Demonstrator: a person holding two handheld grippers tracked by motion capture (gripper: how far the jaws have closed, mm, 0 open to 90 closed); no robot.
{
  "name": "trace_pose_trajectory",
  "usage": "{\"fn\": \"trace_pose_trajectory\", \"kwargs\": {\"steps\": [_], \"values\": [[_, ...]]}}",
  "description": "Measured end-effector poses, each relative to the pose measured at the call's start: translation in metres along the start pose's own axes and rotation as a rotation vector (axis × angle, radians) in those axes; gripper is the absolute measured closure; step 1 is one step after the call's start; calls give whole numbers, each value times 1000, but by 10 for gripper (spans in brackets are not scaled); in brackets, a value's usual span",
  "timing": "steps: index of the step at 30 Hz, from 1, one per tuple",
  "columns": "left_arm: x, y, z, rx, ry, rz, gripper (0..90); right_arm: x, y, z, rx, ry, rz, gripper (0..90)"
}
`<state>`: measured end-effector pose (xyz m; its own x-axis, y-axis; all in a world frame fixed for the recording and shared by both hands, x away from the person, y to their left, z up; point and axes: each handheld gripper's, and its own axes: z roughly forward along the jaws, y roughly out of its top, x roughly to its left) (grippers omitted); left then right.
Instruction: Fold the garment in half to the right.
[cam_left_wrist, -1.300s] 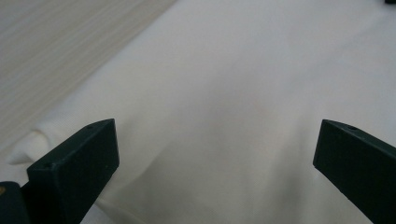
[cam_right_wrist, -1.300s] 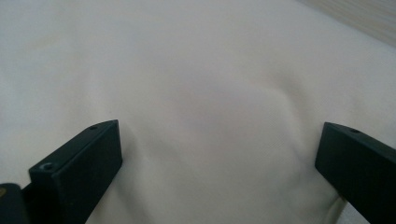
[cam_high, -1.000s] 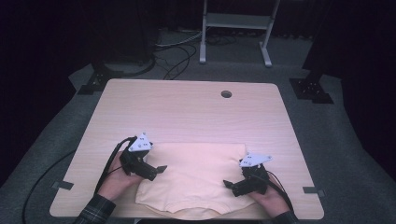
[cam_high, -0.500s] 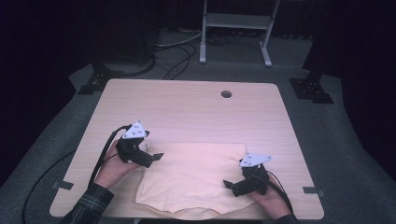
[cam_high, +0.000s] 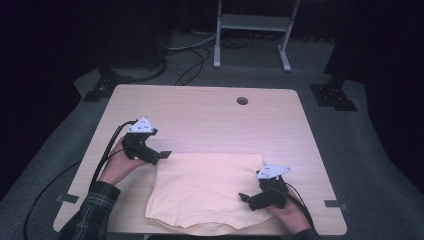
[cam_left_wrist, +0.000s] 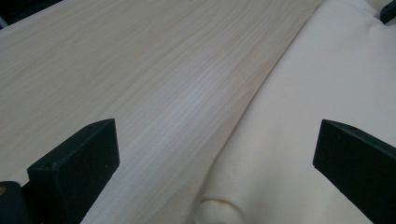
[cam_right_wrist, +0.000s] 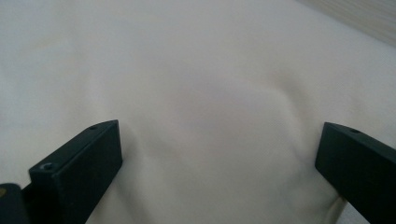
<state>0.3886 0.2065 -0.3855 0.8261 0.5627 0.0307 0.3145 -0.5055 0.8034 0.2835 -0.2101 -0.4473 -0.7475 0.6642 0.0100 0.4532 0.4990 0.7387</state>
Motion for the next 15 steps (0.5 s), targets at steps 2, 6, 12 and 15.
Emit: {"fn": "trace_pose_trajectory", "kwargs": {"steps": [2, 6, 12, 15], "values": [[4, -2, 1, -6, -2, -16, 0, 0, 0, 0, 0, 0, 0, 4], [9, -7, 4, 19, -8, -24, 0, 0, 0, 0, 1, 0, 1, 4], [15, -15, 15, 64, -21, -34, 0, 0, 0, 0, 2, 0, 0, 4], [19, -20, 19, 94, -21, -26, 0, 0, 0, 0, 1, 0, 1, 4]]}}
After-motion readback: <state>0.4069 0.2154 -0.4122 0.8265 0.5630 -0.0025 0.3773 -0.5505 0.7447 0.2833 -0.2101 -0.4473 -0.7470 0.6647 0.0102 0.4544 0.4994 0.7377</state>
